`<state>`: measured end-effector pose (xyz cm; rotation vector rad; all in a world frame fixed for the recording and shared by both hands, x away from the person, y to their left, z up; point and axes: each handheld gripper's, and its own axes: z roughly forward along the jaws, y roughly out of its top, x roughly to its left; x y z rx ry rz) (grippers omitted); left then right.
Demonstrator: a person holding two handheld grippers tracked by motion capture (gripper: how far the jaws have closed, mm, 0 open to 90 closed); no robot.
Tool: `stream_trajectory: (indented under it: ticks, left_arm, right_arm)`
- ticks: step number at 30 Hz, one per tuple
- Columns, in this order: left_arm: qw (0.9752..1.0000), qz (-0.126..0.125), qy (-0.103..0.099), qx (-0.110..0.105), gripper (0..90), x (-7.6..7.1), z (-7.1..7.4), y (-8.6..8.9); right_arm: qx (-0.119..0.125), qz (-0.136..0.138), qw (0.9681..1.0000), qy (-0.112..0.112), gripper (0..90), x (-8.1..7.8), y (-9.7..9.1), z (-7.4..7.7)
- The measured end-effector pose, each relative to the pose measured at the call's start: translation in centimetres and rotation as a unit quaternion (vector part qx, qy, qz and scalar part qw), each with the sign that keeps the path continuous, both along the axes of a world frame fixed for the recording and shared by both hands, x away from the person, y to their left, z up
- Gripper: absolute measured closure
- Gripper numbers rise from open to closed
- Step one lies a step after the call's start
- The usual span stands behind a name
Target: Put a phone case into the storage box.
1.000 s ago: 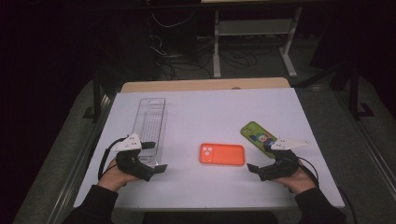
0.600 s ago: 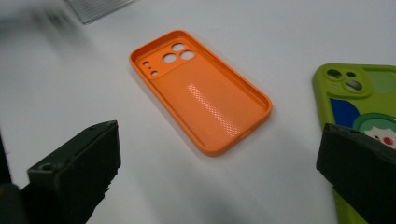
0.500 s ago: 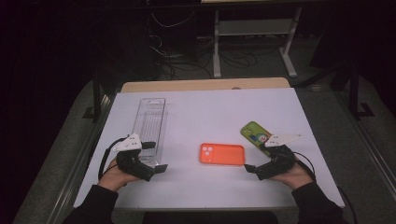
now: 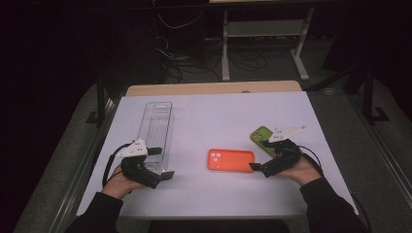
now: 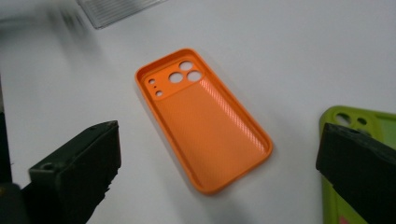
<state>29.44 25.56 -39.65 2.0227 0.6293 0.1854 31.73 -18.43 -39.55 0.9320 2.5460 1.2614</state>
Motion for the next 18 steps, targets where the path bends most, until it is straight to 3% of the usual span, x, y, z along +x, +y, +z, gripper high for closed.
stream_trajectory:
  ticks: [10,18]
  left_arm:
    - [1.0000,-0.003,-0.003,0.001,0.0,0.1,0.0,0.0]
    - [1.0000,-0.002,-0.002,-0.007,0.0,0.2,-0.2,-0.2]
  right_arm:
    - [0.005,0.008,0.9995,-0.028,0.0,2.8,0.7,1.4]
    - [0.007,0.032,0.9991,-0.025,0.0,4.4,1.0,1.8]
